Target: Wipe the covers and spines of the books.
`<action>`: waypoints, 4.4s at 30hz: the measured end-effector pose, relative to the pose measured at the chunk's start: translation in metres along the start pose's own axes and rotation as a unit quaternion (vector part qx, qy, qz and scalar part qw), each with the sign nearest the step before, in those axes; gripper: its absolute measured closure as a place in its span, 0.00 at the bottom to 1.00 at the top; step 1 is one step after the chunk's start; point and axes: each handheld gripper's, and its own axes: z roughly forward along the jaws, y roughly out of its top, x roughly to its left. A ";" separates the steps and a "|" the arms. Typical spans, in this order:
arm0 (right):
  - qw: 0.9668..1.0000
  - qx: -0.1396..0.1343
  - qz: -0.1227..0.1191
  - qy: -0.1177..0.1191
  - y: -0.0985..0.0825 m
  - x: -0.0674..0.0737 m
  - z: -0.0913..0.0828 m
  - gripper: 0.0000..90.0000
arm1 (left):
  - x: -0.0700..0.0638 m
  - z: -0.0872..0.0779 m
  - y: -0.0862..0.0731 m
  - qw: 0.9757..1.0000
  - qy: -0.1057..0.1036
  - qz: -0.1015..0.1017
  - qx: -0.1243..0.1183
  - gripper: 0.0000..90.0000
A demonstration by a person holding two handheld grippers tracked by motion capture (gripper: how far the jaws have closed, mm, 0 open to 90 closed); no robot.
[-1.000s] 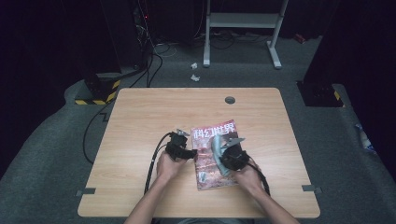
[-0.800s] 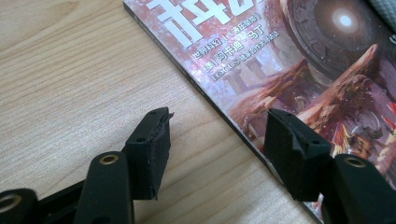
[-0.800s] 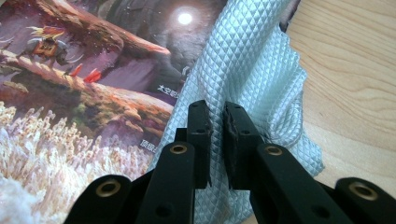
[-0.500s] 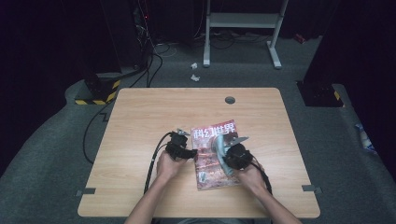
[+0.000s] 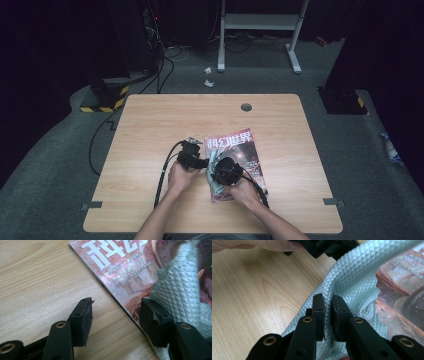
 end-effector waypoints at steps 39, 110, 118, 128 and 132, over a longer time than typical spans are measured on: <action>0.984 -0.039 0.147 -0.092 -0.076 -0.104 -0.055 0.82 | -0.031 -0.002 -0.009 0.999 -0.023 0.036 0.004 0.54; 0.989 0.006 0.102 -0.107 -0.051 -0.083 -0.047 0.91 | -0.009 -0.006 -0.012 1.000 0.011 -0.001 -0.010 0.44; 0.997 0.005 0.048 -0.052 -0.018 -0.040 -0.018 0.91 | -0.011 -0.005 -0.011 1.000 0.011 0.001 -0.008 0.44; 0.999 0.007 0.030 -0.019 -0.002 -0.019 -0.004 0.90 | -0.010 -0.004 -0.010 1.000 0.013 0.004 -0.007 0.44; 0.999 0.006 0.039 -0.035 -0.011 -0.032 -0.012 0.90 | -0.010 -0.004 -0.010 1.000 0.013 0.003 -0.008 0.44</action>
